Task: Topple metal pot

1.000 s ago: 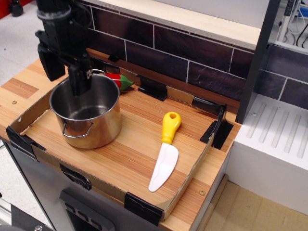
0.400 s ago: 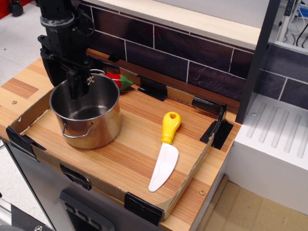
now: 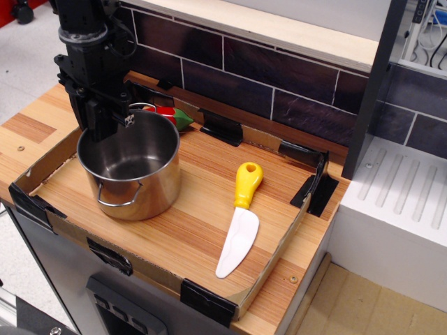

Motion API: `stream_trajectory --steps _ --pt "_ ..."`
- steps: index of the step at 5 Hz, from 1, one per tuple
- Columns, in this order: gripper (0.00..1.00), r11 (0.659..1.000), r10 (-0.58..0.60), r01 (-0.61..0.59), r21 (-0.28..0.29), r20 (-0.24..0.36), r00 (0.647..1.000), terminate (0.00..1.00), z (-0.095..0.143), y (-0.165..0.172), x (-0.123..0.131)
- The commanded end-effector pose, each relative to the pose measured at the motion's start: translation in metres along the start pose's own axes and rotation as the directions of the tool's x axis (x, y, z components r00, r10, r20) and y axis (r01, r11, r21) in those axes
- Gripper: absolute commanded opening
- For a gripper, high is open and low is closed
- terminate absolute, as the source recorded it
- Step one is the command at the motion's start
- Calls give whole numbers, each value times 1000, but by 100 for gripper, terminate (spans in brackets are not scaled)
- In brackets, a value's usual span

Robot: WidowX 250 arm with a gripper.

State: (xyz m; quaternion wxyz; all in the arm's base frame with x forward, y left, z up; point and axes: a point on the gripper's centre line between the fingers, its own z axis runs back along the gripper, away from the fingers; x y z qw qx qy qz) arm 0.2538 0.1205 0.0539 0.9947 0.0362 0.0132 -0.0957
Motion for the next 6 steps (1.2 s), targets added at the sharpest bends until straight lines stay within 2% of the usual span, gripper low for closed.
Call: stream_trajectory --steps 1,2,3,4,5,6 --pt "0 995 7 -12 102 45 999 0 30 2 -2" --pt "0 970 27 -43 240 67 997 0 49 0 -3" --pt "0 923 93 -133 360 127 988 0 63 0 -4" --pt "0 865 99 -183 468 198 975 0 71 -5 -5" --pt "0 766 62 -206 609 249 967 0 68 -13 -6" --pt "0 740 15 -171 651 237 971 0 59 -19 -7"
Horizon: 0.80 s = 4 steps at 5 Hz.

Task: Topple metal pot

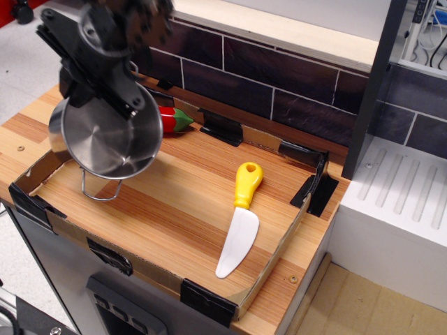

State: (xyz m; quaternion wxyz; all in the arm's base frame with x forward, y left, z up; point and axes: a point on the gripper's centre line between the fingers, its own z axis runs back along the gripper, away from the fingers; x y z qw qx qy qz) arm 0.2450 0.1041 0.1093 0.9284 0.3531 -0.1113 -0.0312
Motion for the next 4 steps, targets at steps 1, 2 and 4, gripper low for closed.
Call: stream_trajectory --steps 1,2,4 --pt "0 995 -47 42 86 48 998 0 4 -13 -1" --pt "0 992 -78 74 105 29 997 0 5 -22 -4" --pt "100 998 -43 44 37 -45 998 0 4 -23 -5"
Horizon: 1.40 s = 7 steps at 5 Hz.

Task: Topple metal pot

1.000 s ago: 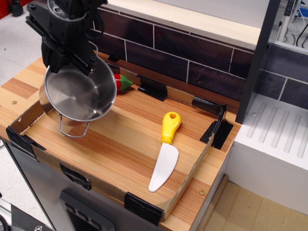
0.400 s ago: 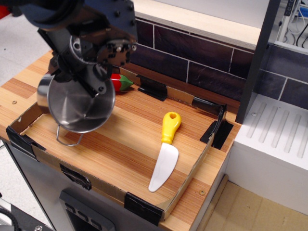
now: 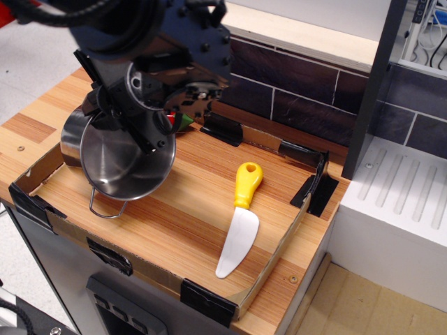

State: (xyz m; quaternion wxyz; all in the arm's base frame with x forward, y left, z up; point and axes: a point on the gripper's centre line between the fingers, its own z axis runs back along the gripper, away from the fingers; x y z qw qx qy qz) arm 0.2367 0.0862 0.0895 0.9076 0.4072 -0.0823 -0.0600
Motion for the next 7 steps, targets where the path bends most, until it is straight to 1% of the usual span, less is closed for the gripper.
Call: stream_trajectory --steps 1,2,3,4,5,6,7 --pt "100 974 3 -37 -222 -151 989 0 12 5 5" --pt "100 942 66 -135 -306 -225 972 0 22 12 4" --pt "100 897 20 -160 -412 -323 946 0 30 20 5" --pt "100 863 -44 -145 -484 -359 932 0 34 24 6" --pt "100 806 -149 -83 -585 -337 930 0 42 30 1" --pt "100 686 -194 -17 -728 -205 959 0 54 43 -1" --pt "100 686 -194 -17 -728 -205 959 0 54 43 -1"
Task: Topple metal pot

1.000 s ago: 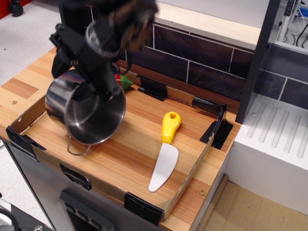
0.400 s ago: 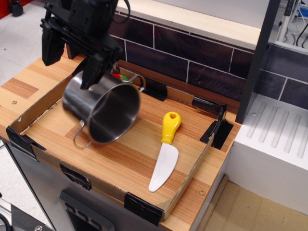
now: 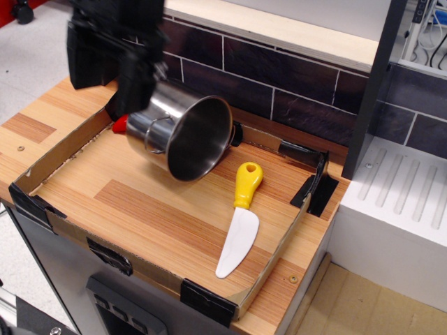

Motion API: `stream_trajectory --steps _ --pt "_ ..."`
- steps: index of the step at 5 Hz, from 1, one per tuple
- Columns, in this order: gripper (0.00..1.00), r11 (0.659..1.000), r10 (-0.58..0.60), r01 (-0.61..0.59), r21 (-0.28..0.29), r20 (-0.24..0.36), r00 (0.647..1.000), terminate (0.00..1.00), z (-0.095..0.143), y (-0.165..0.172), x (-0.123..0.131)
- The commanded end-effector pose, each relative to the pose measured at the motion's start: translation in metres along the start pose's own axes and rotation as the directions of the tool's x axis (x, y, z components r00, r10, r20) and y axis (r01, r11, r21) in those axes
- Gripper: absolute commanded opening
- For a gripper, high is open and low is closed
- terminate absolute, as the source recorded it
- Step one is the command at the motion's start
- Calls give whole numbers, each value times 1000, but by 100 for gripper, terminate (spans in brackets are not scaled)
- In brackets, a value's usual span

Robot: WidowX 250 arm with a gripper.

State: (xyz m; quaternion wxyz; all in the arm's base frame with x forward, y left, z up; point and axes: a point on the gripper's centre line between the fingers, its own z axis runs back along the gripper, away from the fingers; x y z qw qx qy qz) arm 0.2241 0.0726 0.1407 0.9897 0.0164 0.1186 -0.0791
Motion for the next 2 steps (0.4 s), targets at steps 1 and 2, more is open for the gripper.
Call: stream_trajectory --steps 1,2 --pt "100 1000 8 -9 20 56 998 0 17 4 -1" --pt "100 1000 8 -9 20 56 998 100 17 4 -1"
